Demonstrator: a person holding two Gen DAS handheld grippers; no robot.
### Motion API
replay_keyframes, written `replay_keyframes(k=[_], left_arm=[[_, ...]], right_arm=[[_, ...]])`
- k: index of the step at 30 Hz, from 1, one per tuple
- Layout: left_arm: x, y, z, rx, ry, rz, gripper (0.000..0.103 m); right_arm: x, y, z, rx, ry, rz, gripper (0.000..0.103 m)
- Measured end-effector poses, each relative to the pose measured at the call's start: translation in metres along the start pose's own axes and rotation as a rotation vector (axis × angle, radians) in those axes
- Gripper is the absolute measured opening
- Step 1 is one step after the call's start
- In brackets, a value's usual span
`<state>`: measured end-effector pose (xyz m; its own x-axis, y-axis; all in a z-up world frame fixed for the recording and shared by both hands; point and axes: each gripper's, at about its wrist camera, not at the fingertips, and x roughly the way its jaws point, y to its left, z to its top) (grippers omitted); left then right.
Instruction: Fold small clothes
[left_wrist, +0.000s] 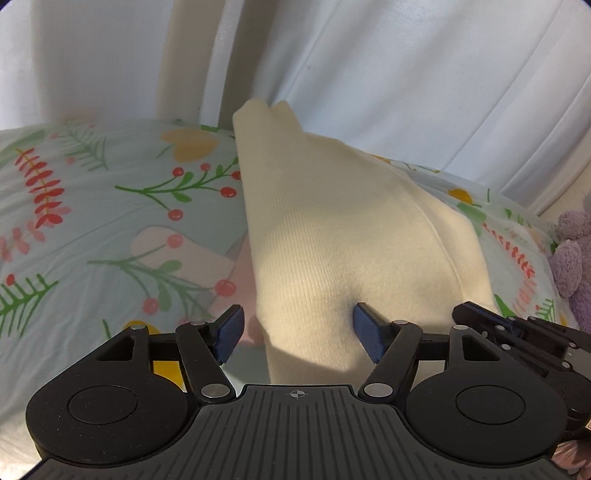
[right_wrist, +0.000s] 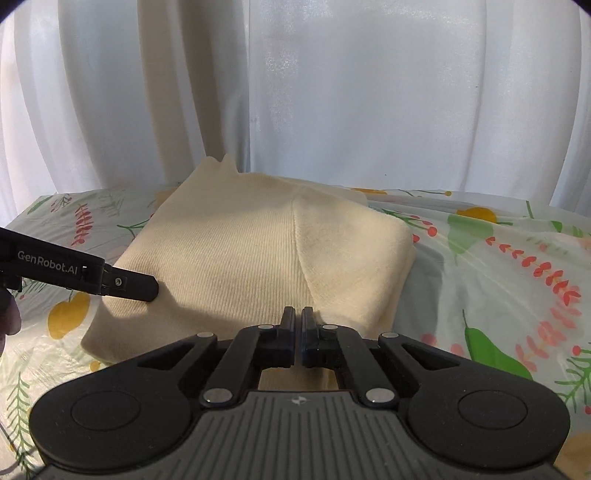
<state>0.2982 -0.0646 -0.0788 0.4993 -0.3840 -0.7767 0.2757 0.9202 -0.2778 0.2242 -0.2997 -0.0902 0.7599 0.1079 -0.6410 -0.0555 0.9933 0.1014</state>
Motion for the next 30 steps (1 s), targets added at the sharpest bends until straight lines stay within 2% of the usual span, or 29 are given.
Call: replay_keyframes(k=[10, 14, 17, 21, 22, 26, 30], left_arm=[[-0.006, 0.004, -0.004, 0.005, 0.034, 0.001, 0.074], [-0.012, 0.005, -0.011, 0.005, 0.038, 0.014, 0.074], [-0.019, 0.008, -0.017, -0.021, 0.047, 0.000, 0.072], [-0.028, 0.011, -0.034, -0.048, 0.062, -0.031, 0.072], [-0.030, 0.011, -0.039, -0.045, 0.067, -0.037, 0.072], [-0.038, 0.003, -0.052, 0.023, 0.058, -0.010, 0.071], [-0.034, -0.002, -0.050, 0.051, 0.038, 0.022, 0.071]], right_arm=[[-0.030, -0.006, -0.009, 0.041, 0.034, -0.027, 0.000], [-0.037, -0.013, -0.015, 0.029, 0.065, -0.143, 0.007], [-0.044, -0.039, -0.022, 0.227, 0.090, -0.042, 0.008], [-0.044, -0.062, -0.037, 0.505, 0.112, 0.137, 0.018], [-0.043, -0.065, -0.040, 0.552, 0.111, 0.170, 0.020], [-0.037, -0.073, -0.046, 0.724, 0.082, 0.288, 0.039], [-0.026, -0.080, -0.046, 0.839, 0.066, 0.361, 0.044]])
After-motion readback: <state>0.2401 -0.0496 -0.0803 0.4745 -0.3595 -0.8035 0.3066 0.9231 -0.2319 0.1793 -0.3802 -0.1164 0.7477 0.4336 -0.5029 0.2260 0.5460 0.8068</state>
